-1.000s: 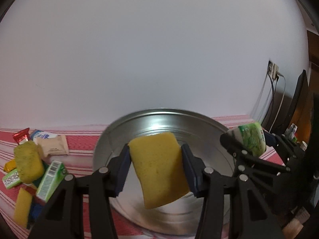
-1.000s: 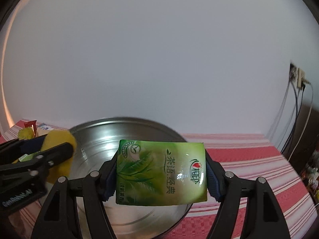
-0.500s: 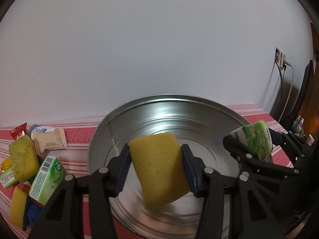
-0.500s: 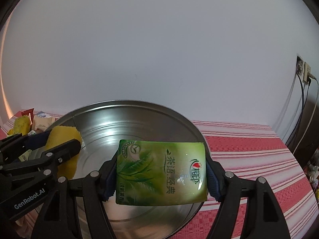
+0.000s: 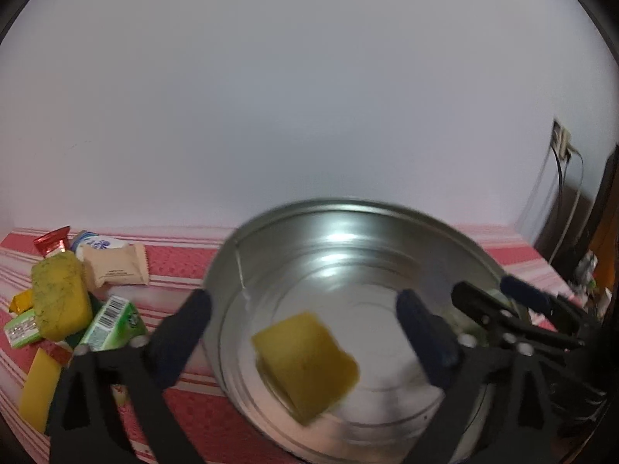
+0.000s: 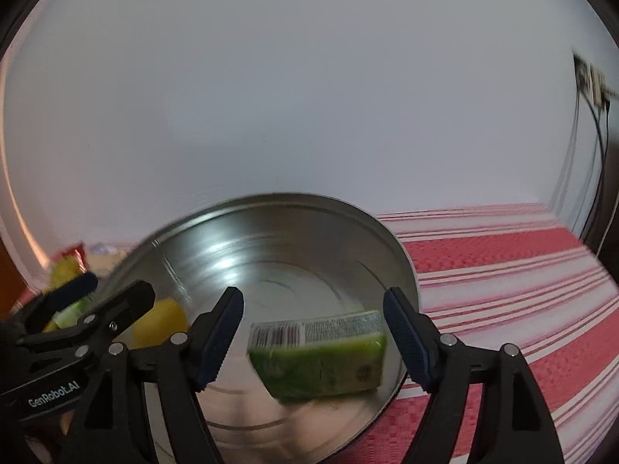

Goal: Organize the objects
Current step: 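Open the left tool dropping the sponge into the tin while the right tool drops the pack, then withdraw both tools from the tin back toward the pile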

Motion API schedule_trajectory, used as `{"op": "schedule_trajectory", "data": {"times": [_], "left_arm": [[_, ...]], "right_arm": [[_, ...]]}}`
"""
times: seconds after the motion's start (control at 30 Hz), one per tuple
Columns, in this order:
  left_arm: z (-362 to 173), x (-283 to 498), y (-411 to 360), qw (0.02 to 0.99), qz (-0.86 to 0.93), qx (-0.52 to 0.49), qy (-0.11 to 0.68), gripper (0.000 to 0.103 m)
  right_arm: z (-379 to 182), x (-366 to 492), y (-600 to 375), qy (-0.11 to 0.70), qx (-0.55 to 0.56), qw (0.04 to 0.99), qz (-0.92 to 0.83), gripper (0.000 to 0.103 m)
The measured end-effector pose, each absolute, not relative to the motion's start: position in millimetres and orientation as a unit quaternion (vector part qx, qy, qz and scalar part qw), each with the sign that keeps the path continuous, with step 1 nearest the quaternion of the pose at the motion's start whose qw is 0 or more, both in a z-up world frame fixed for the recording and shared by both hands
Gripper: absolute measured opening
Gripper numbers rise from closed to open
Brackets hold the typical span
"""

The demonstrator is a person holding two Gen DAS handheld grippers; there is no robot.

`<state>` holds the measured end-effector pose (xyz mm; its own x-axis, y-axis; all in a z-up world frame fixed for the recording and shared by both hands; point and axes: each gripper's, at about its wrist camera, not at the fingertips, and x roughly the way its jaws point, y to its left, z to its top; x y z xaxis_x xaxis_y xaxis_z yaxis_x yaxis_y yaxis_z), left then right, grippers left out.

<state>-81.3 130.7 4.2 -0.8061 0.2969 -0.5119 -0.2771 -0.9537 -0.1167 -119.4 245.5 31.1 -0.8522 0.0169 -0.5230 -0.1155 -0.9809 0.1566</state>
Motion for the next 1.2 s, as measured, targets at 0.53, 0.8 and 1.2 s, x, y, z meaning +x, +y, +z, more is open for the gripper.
{"op": "schedule_trajectory", "data": {"times": [0.53, 0.8, 1.2], "left_arm": [[20.3, -57.5, 114.3, 0.114, 0.971, -0.208, 0.037, 0.103], [16.8, -57.7, 78.0, 0.071, 0.976, -0.204, 0.038, 0.103], [3.9, -60.0, 20.7, 0.060, 0.971, -0.228, 0.036, 0.103]], "right_arm": [[54.7, -90.7, 277.0, 0.162, -0.143, 0.068, 0.974, 0.082], [50.7, -86.1, 247.5, 0.114, -0.114, 0.064, 0.985, 0.082], [46.5, -75.1, 232.4, 0.103, -0.103, 0.060, 0.987, 0.082]]}}
